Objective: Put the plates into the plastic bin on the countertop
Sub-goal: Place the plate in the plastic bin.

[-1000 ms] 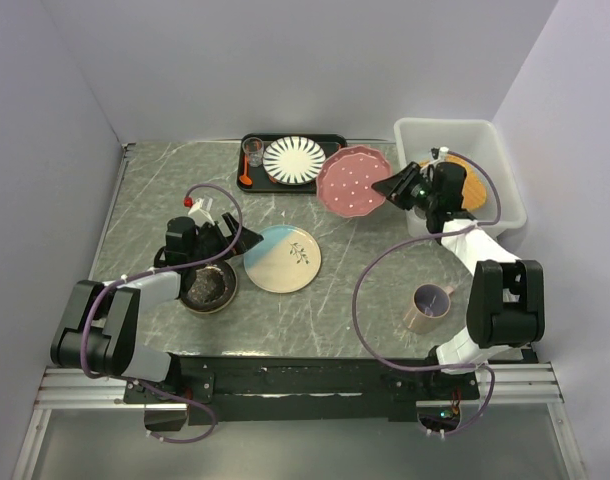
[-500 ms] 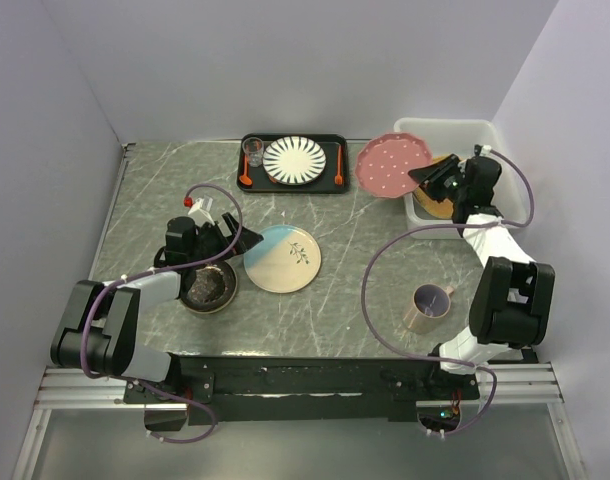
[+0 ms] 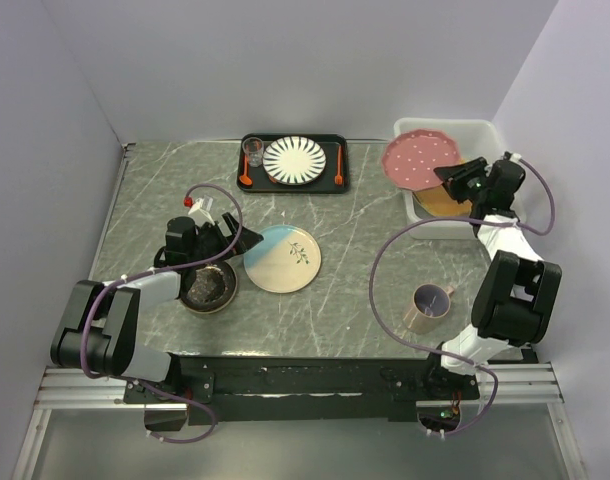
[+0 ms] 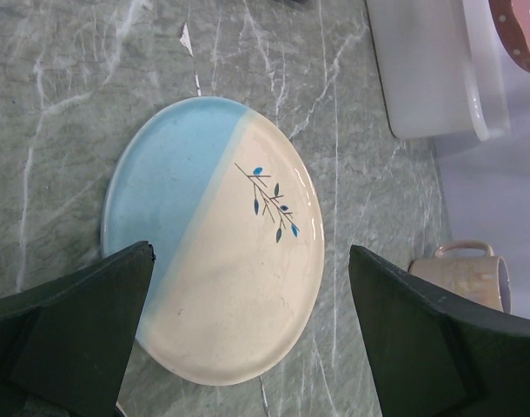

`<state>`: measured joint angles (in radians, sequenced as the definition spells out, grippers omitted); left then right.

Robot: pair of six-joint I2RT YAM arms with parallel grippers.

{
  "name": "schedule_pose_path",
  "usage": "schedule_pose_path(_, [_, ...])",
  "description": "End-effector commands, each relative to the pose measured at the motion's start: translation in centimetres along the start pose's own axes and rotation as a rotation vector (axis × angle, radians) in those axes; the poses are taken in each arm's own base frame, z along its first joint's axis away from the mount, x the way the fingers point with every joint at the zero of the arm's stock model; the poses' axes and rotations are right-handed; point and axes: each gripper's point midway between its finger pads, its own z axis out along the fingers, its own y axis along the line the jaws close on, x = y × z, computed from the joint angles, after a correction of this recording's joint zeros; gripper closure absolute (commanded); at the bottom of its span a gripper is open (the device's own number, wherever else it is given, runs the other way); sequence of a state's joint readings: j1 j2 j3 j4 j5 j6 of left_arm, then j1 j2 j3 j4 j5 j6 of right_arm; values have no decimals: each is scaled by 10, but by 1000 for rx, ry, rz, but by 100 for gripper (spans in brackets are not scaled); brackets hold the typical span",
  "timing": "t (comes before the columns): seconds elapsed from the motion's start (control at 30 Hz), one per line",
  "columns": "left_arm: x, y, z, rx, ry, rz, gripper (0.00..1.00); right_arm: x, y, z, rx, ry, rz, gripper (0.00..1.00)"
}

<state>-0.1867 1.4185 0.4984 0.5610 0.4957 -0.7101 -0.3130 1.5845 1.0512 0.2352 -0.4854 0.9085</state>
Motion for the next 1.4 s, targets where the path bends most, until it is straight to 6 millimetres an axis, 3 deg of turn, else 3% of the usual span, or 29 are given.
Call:
schedule_pose_path(0.0, [-9, -13, 1, 55, -24, 51, 1, -61, 59, -11, -195, -172, -37, 100])
schedule_pose_path(0.5, [-8, -12, 3, 59, -17, 49, 1, -105, 30, -11, -144, -275, 23, 100])
schedule_pose_path(1.03, [-8, -11, 4, 54, -16, 52, 1, -114, 6, 1, -69, -291, 18, 100])
schedule_pose_path(1.37, [-7, -10, 4, 50, -14, 51, 1, -110, -17, 11, -7, -271, 24, 99])
